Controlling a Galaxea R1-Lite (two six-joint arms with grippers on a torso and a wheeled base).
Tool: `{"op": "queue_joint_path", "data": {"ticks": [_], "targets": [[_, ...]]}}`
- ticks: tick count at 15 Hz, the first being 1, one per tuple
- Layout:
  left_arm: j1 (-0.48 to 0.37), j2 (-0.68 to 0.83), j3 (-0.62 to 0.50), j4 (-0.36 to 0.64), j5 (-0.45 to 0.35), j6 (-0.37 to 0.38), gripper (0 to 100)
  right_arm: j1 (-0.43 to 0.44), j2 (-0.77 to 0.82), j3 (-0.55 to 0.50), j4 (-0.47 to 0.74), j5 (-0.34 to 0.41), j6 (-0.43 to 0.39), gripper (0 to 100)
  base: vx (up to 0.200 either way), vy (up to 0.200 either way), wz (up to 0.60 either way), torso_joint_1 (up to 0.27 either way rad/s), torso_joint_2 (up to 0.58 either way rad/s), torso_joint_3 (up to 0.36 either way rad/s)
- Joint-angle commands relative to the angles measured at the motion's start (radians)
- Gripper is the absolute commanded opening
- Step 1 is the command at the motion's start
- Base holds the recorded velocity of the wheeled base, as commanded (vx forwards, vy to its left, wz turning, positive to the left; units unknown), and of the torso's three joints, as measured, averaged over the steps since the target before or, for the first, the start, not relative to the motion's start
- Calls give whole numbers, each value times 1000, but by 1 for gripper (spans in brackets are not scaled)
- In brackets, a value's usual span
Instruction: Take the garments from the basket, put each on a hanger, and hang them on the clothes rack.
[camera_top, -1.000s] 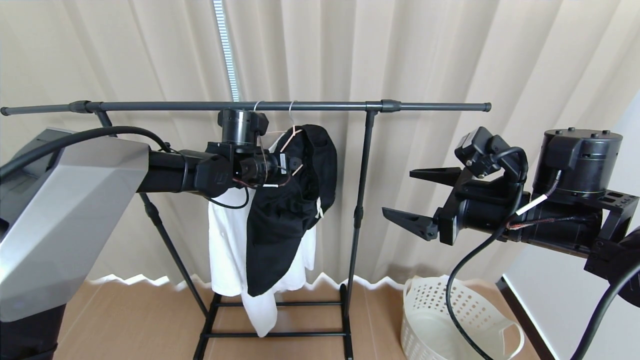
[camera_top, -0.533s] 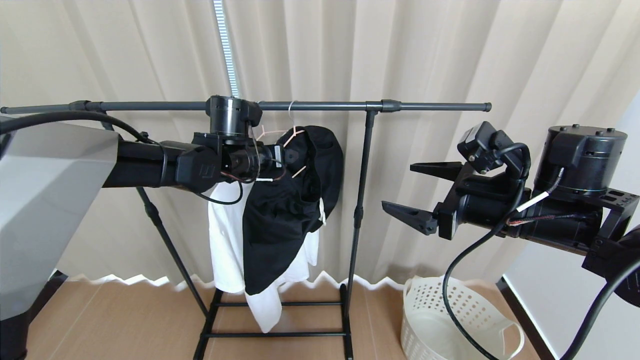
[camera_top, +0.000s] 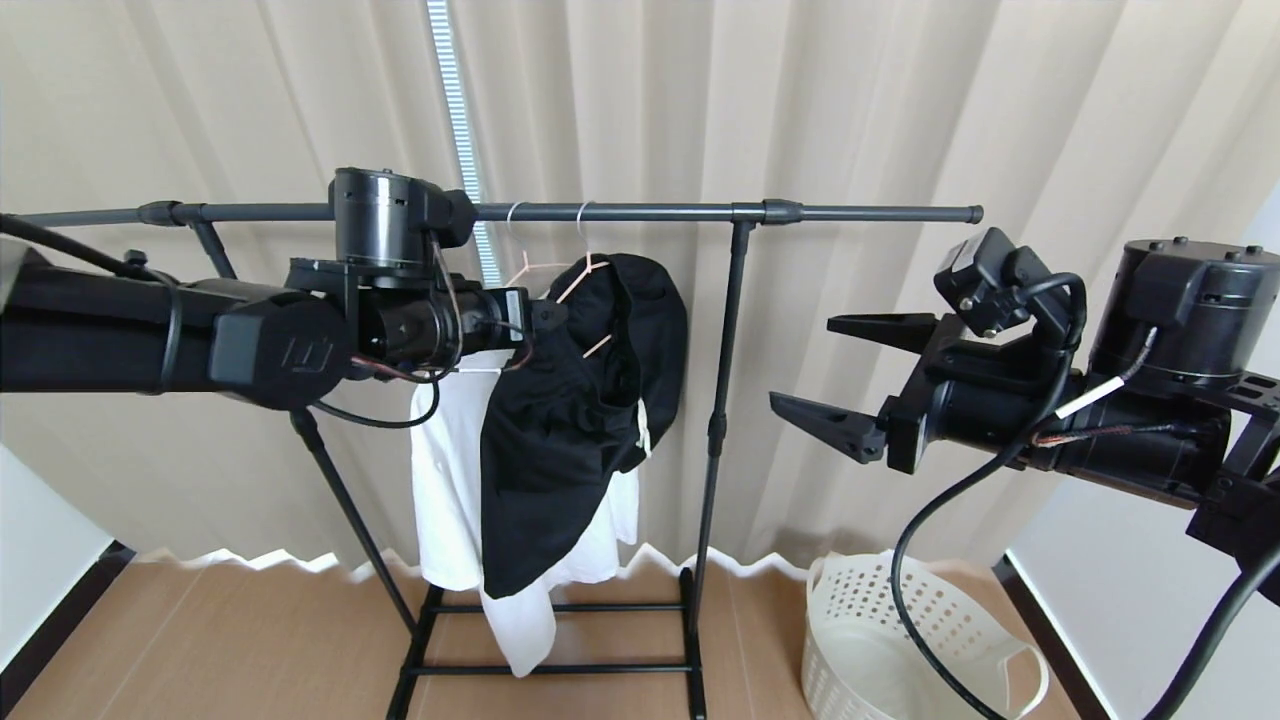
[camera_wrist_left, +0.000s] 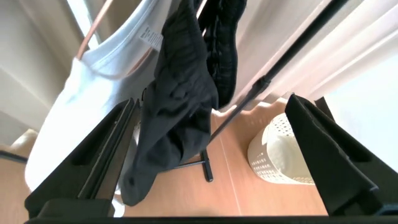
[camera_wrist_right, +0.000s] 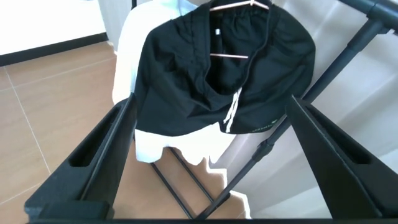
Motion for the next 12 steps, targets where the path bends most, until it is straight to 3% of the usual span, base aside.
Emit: {"op": "queue_joint_path", "data": {"ticks": [1, 3, 5, 7, 8, 11, 12], "targets": [[2, -218, 299, -184, 0, 7, 100, 1, -84, 7, 6, -2, 28, 100, 0, 0, 0, 0, 0, 0], [3, -303, 440, -287, -2, 40, 100, -1, -146, 10, 14, -27, 70, 100, 0, 0, 0, 0, 0, 0], [25, -465, 620, -309, -7, 168, 100, 25, -236, 74, 36, -159, 79, 100, 0, 0, 0, 0, 0, 0], [22, -574, 741, -309, -11, 169, 100, 68, -348, 157, 40, -255, 81, 100, 0, 0, 0, 0, 0, 0], [20, -665, 842, -309, -17, 171, 100, 97, -446, 209, 82, -312, 79, 100, 0, 0, 0, 0, 0, 0], [15, -965, 1079, -281, -129, 172, 100, 235, -718, 237, 378, -465, 88, 100, 0, 0, 0, 0, 0, 0], [15, -1010, 1105, -261, -142, 172, 100, 251, -755, 237, 419, -473, 96, 100, 0, 0, 0, 0, 0, 0]]}}
